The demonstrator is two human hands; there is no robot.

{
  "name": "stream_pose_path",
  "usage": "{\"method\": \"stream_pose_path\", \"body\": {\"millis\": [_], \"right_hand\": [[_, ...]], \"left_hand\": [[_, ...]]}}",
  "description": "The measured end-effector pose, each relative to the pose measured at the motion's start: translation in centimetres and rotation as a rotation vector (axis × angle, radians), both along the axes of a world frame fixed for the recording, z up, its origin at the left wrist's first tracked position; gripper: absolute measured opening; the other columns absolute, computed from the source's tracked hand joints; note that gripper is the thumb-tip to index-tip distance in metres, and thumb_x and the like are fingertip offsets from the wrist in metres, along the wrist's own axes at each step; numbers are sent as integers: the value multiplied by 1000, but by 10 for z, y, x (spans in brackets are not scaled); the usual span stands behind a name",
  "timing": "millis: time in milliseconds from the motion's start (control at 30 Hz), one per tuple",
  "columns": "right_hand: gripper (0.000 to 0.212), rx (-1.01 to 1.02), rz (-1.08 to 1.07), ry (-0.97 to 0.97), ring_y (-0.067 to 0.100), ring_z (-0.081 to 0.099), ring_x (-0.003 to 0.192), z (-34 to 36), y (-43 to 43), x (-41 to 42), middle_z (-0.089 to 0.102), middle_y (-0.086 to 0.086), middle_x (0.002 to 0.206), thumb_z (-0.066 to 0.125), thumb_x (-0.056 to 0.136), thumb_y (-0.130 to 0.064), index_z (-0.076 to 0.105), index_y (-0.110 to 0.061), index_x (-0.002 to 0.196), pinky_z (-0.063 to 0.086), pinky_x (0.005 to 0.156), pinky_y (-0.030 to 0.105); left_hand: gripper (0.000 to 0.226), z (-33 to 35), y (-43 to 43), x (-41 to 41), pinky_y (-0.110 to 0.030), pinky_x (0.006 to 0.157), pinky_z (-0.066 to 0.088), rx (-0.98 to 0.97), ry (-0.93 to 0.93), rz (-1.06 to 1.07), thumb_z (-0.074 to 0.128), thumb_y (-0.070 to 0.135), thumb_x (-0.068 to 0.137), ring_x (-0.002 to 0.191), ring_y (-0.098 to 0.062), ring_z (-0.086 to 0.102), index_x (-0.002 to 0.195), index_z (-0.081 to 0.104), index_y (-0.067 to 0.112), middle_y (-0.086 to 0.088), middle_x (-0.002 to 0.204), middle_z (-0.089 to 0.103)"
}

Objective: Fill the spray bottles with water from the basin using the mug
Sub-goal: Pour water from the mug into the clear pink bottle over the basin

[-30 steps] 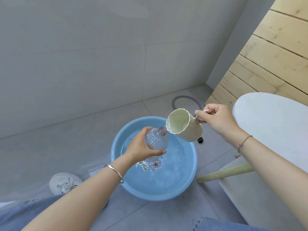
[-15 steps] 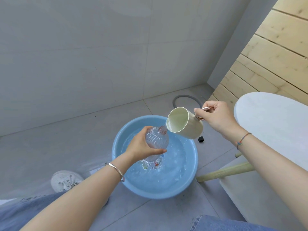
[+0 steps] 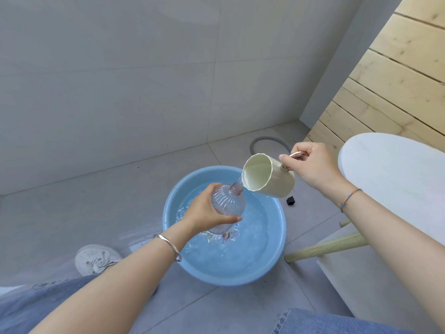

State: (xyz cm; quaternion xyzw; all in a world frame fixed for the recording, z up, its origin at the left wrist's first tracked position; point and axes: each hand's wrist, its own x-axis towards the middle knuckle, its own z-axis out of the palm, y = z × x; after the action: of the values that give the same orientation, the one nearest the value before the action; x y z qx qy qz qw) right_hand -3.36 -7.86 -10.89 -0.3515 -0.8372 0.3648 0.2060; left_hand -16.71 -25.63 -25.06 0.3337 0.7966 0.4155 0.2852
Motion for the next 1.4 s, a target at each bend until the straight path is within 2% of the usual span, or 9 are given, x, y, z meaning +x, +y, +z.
{"method": "stream_pose_path", "body": {"millis": [167, 267, 400, 467, 533, 867, 967, 1167, 1400], "right_hand": [[34, 31, 11, -6, 17, 36, 57, 2, -1, -2, 61, 31, 75, 68, 79, -17, 49, 5, 61, 27, 55, 26], [34, 54, 17, -18, 16, 34, 56, 2, -1, -1, 56, 28, 68, 68, 79, -19, 51, 6, 63, 27, 55, 26], [34, 81, 32, -27, 13, 31, 52, 2, -2, -2, 47, 13, 57, 68, 80, -19, 52, 6, 64, 25, 50, 25], [34, 105, 34, -37, 11, 28, 50, 2, -3, -2, 40, 3, 53, 68, 80, -19, 50, 6, 64, 23, 47, 22], [35, 129, 38, -36, 10, 27, 49, 2, -3, -2, 36, 0, 51, 68, 80, -18, 49, 5, 63, 21, 44, 18], [35, 193, 41, -29, 11, 29, 50, 2, -3, -3, 36, -1, 52, 68, 80, -20, 48, 2, 62, 24, 42, 15], [35, 189, 45, -25, 10, 28, 49, 1, -3, -2, 36, -2, 53, 68, 80, -20, 47, 1, 62, 24, 42, 15], [32, 231, 69, -19, 14, 33, 58, 1, -6, -2, 43, 3, 60, 67, 80, -18, 49, 2, 63, 28, 48, 15], [33, 271, 100, -18, 13, 34, 59, 1, -6, -3, 41, 0, 59, 67, 80, -15, 47, 0, 60, 28, 51, 17]], "left_hand": [[98, -1, -1, 0, -32, 103, 43, -11, 3, 6, 91, 50, 55, 120, -9, 50, 137, 42, 30, 17, 130, 53], [98, 0, 0, 0, -35, 102, 44, -19, 2, 3, 91, 51, 54, 120, -10, 51, 137, 42, 31, 17, 129, 54], [96, 2, 0, 0, -35, 102, 44, -17, 8, 0, 91, 50, 55, 119, -9, 50, 136, 43, 31, 18, 128, 53], [95, 3, 0, 0, -34, 101, 43, -18, 8, 1, 91, 49, 56, 119, -10, 50, 136, 43, 31, 18, 127, 54], [95, 2, 1, -1, -34, 101, 44, -18, 12, 6, 91, 49, 55, 119, -10, 51, 135, 43, 31, 17, 128, 54], [97, 1, 1, 2, -35, 102, 44, -38, 8, 15, 91, 50, 55, 120, -10, 51, 137, 42, 30, 18, 129, 53], [96, 1, 1, 3, -32, 101, 43, -36, 13, 17, 91, 48, 57, 120, -10, 50, 137, 42, 29, 17, 129, 53], [96, 2, 1, 5, -26, 97, 41, -37, 13, 14, 91, 48, 58, 118, -9, 50, 138, 41, 29, 16, 129, 53], [94, 2, 3, 6, -28, 97, 43, -51, 20, 9, 91, 49, 57, 118, -10, 51, 135, 43, 30, 16, 127, 54]]}}
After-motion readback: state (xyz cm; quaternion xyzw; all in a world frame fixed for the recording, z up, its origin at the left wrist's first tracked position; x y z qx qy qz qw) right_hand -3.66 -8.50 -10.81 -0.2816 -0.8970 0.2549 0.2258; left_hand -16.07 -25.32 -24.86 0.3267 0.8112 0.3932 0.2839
